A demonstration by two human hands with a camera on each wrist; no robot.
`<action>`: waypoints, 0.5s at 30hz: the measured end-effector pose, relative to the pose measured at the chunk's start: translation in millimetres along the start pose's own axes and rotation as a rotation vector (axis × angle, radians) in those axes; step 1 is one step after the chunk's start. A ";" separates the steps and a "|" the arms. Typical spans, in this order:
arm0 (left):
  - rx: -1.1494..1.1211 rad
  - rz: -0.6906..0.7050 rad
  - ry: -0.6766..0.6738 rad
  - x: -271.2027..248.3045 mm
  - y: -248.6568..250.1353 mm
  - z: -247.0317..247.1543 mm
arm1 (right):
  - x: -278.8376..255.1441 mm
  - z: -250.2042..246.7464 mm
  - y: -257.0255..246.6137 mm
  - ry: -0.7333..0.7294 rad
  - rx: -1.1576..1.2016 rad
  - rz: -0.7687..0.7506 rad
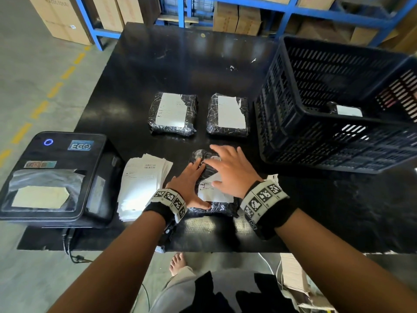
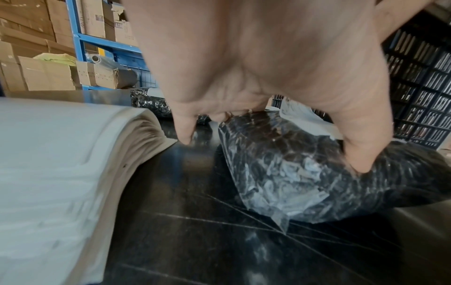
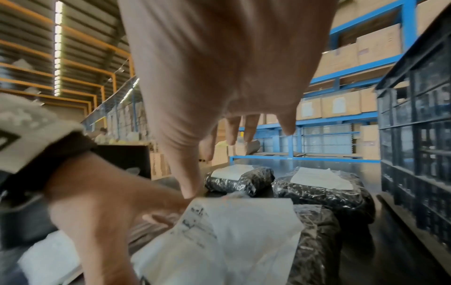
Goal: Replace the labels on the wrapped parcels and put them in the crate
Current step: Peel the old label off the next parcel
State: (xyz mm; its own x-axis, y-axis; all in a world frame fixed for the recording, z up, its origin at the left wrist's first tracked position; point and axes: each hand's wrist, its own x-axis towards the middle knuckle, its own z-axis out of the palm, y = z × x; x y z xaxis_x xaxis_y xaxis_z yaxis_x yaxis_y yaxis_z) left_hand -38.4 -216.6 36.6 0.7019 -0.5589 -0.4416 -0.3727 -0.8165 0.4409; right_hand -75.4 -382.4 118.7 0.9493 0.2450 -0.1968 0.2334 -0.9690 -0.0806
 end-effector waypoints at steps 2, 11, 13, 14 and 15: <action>0.000 0.012 0.024 -3.2 0.2 1.9 | 6.6 1.6 -5.1 -0.046 -0.051 -0.094; -0.031 0.012 0.110 -15.9 -0.5 24.3 | 17.8 10.9 -5.3 -0.174 -0.108 -0.046; -0.051 -0.004 0.101 -14.5 -0.4 24.8 | 16.2 13.2 -3.9 -0.148 -0.078 -0.053; -0.070 -0.008 0.101 -13.7 -1.1 24.9 | 14.7 14.1 -3.0 -0.143 -0.061 -0.056; -0.087 -0.010 0.103 -12.7 -2.2 25.4 | 12.8 13.1 -2.8 -0.135 -0.039 -0.069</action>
State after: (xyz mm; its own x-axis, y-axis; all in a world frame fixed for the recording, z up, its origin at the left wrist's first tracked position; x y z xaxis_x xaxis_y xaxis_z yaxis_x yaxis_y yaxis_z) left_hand -61.8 -211.4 21.4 0.7654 -0.5295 -0.3658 -0.3148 -0.8038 0.5048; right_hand -66.6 -376.1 103.6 0.8943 0.3108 -0.3220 0.3078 -0.9495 -0.0614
